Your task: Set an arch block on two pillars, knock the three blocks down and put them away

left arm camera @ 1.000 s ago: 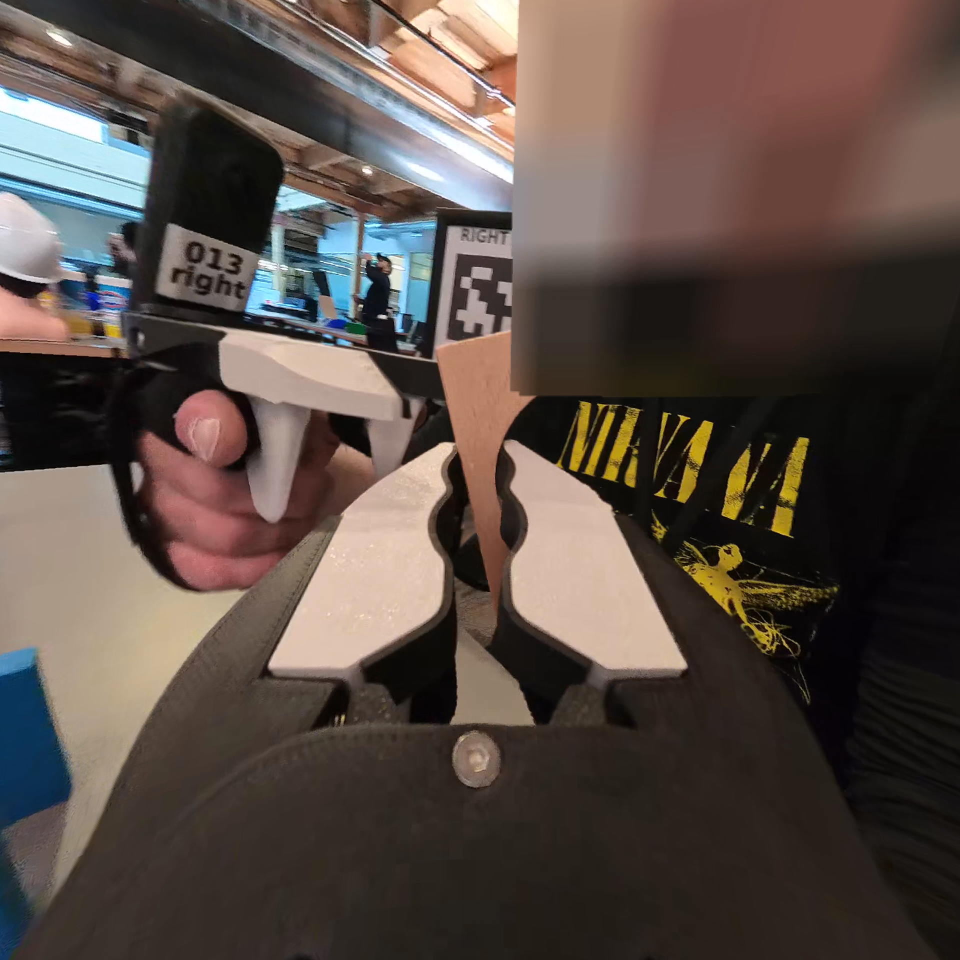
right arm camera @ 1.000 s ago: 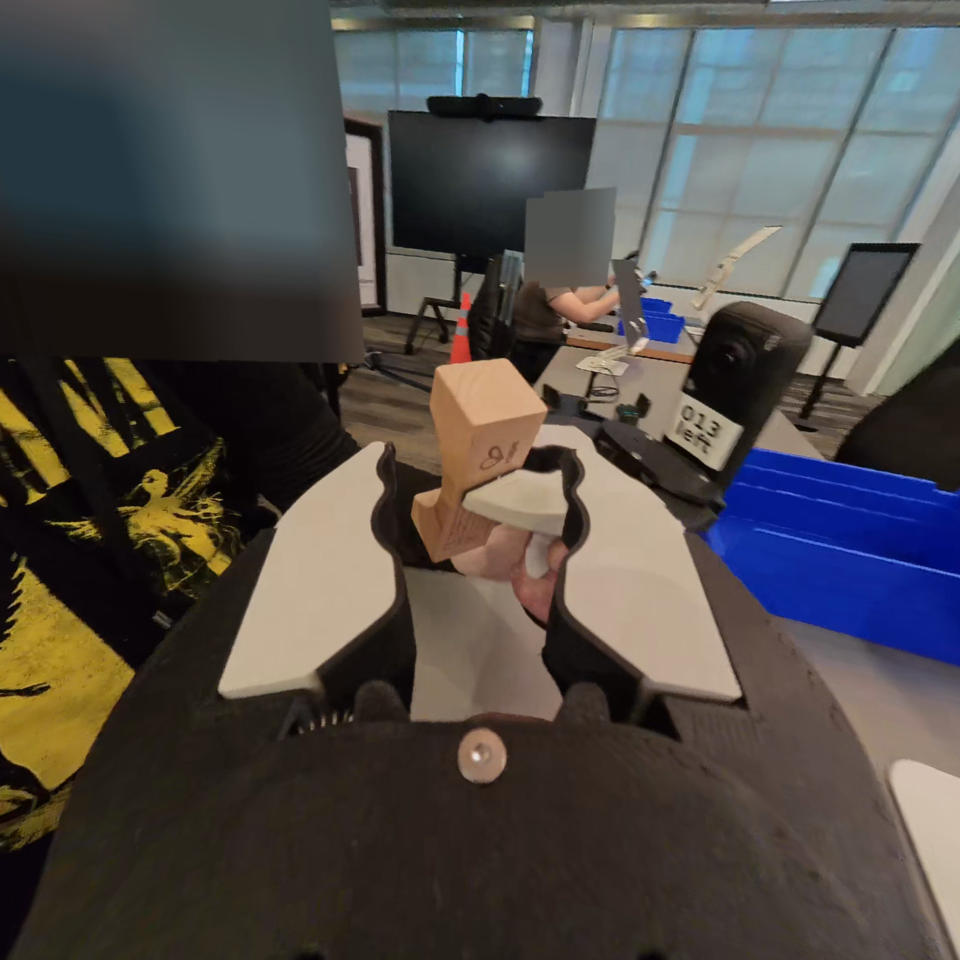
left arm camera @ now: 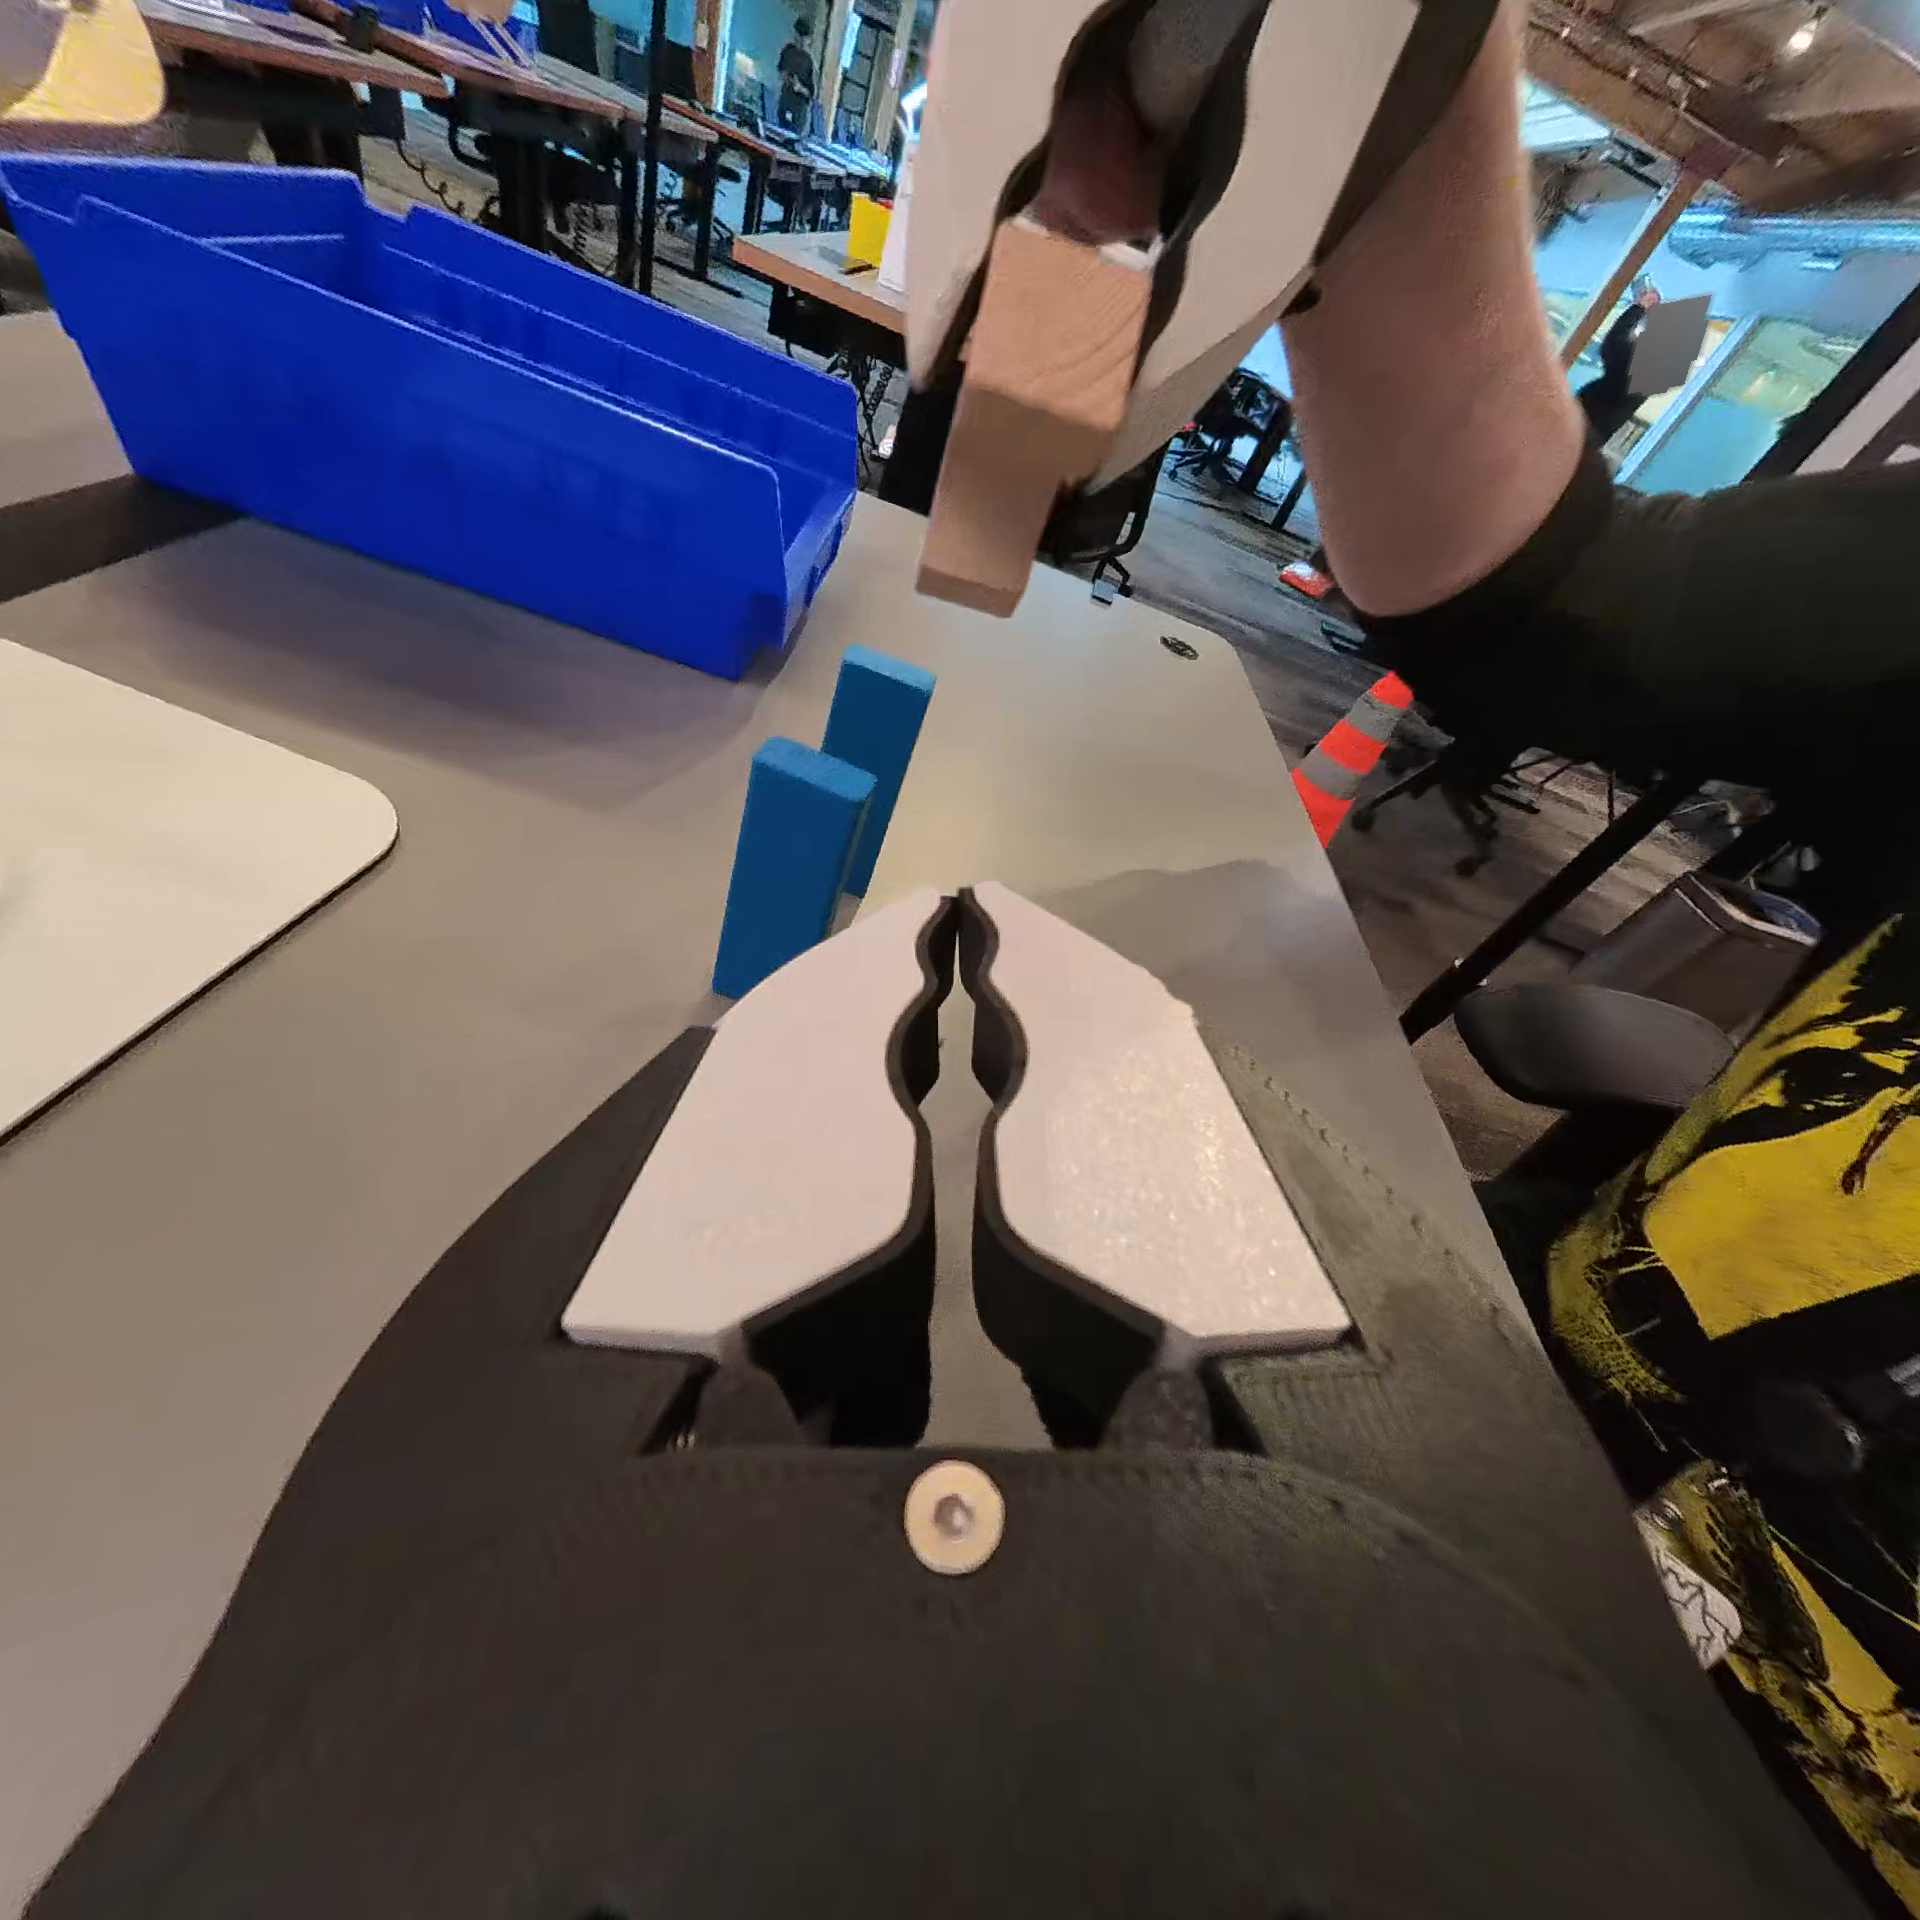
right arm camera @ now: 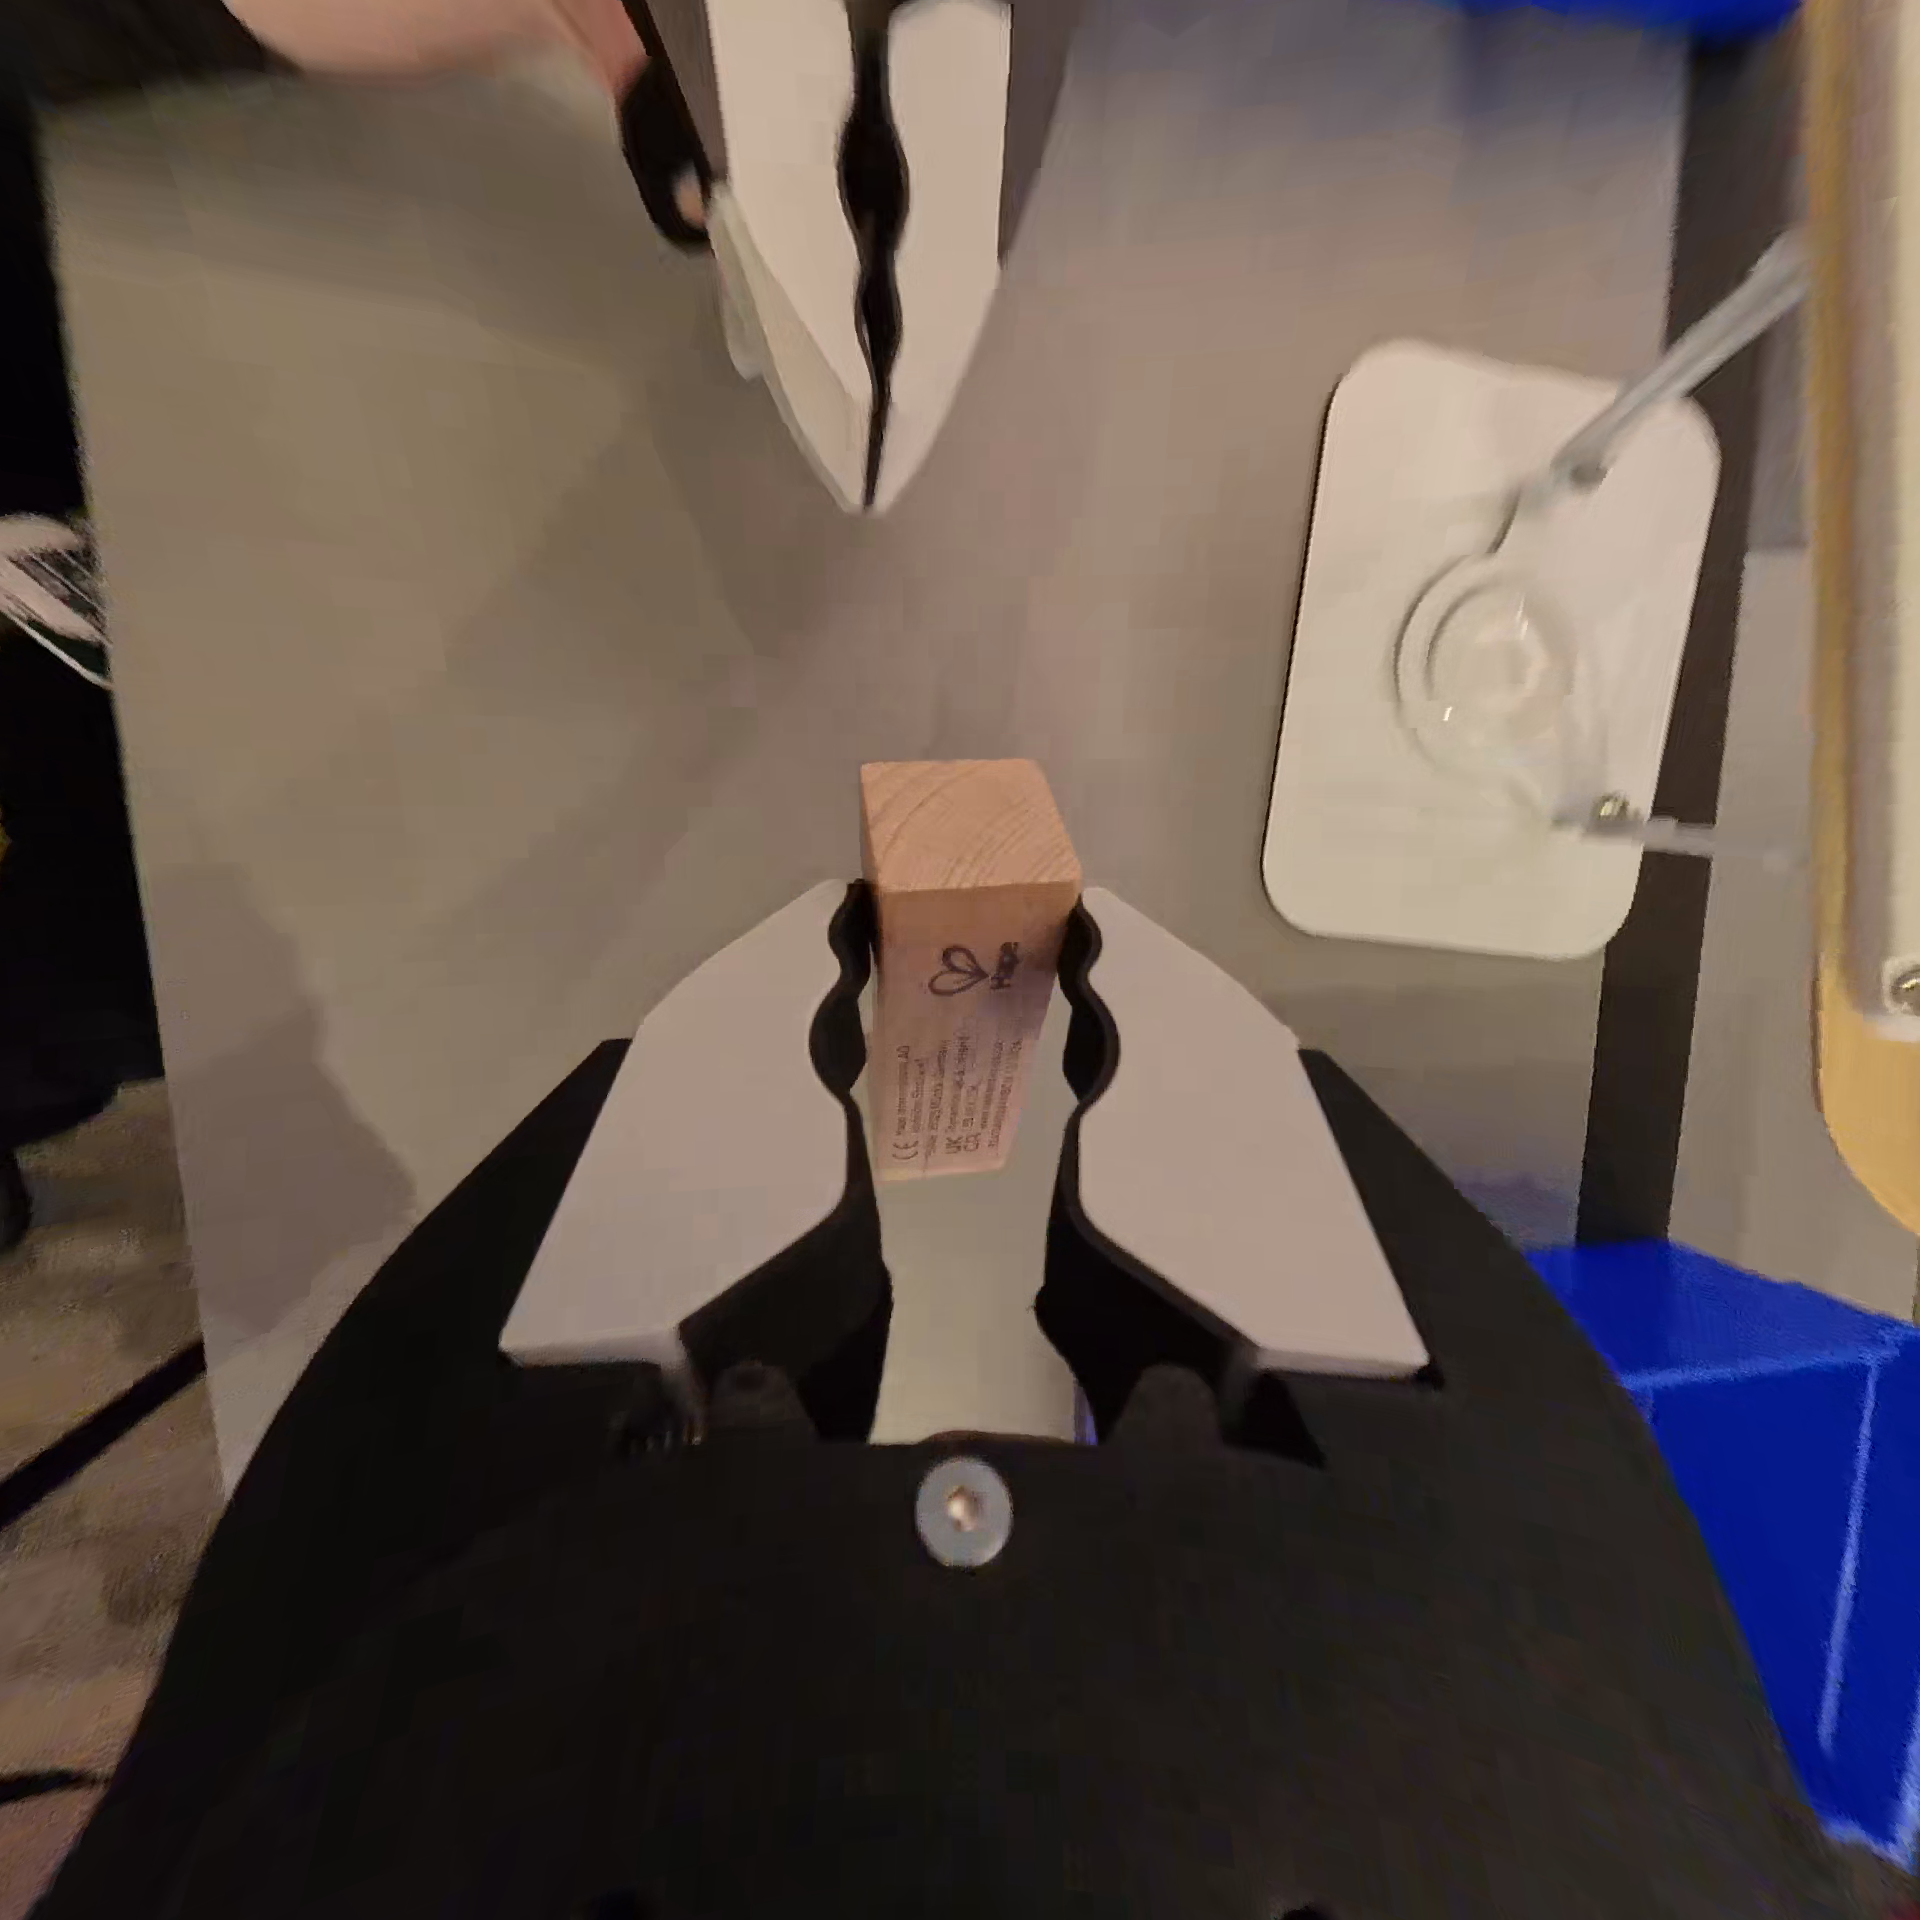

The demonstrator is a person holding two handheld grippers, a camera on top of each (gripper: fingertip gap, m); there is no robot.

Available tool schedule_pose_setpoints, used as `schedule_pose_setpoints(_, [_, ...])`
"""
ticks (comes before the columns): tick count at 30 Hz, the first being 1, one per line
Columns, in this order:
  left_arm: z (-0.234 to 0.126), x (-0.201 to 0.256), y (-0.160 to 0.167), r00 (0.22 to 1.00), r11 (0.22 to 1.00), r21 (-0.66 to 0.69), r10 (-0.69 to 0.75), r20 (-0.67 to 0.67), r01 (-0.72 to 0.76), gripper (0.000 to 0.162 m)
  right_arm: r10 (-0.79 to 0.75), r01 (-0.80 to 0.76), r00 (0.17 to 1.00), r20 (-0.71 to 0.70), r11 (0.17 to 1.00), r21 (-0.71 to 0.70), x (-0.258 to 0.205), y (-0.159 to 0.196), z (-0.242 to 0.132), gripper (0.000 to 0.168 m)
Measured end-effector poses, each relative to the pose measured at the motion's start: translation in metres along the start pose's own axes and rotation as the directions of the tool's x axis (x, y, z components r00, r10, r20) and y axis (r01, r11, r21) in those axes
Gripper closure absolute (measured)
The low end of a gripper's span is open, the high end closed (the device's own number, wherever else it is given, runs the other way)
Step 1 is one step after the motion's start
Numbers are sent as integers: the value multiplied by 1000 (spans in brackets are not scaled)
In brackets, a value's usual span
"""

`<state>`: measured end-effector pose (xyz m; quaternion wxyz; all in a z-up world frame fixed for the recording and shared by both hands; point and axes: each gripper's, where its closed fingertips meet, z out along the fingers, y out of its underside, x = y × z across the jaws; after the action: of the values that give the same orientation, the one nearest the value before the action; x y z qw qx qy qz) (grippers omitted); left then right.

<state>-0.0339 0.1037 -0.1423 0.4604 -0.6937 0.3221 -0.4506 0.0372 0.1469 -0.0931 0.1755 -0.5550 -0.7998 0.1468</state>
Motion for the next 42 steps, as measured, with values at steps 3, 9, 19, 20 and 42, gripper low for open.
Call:
schedule_pose_setpoints(3, [-1,-5,2,1000,1000,-2,-11,17,11,162,-5,8,1000,27,990,-141,1,8,14,132])
schedule_pose_setpoints(9, [-6,-13,1,999,999,14,-34,41,33,162,1,16,999,54,949,-315,6,17,31,133])
schedule_pose_setpoints(19, [-8,-15,0,998,999,15,-39,48,39,161,9,24,998,64,866,-500,8,24,42,132])
schedule_pose_setpoints(20, [-8,-14,-1,998,999,17,-41,44,40,161,10,22,998,61,860,-509,8,24,42,132])
schedule_pose_setpoints(42, [-10,-13,-2,999,999,27,-40,28,39,161,-10,12,1000,6,757,-654,13,28,44,133])
